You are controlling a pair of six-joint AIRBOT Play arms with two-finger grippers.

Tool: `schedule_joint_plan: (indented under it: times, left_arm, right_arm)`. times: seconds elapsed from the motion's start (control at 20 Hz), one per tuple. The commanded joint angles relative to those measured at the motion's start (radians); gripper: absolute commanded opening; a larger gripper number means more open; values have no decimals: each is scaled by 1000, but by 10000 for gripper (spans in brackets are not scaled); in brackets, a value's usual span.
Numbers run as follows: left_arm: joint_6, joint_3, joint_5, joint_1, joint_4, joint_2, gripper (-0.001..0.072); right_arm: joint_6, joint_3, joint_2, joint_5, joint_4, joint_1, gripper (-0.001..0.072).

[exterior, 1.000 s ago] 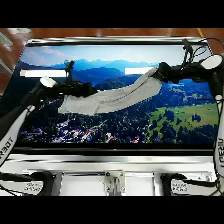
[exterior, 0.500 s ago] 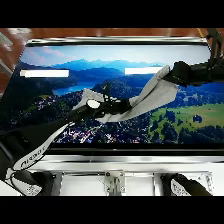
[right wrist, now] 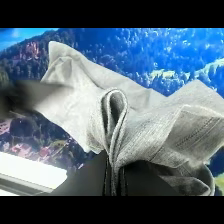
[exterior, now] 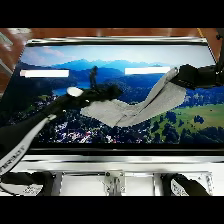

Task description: Fold the shirts.

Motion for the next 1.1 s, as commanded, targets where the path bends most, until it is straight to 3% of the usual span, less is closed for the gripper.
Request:
schedule_joint_plan:
  times: [0.0,0.25,0.45,0.75,1.05]
  left_arm:
    - [-89,1,-117,226,297,201,35]
    - [-119,1,-247,562,358,469,36]
    - [-123,1,-330,721,357,562,36]
    - [-123,0,-491,743,357,573,37]
    - [-111,0,-510,739,371,571,37]
  right_arm:
    - [1,1,-33,-20,-36,49,59]
    - [8,1,-183,-191,-64,204,59]
    - [42,1,-325,-354,-64,327,59]
    - [82,1,-537,-534,-6,493,60]
    - [88,1,-605,-777,142,583,59]
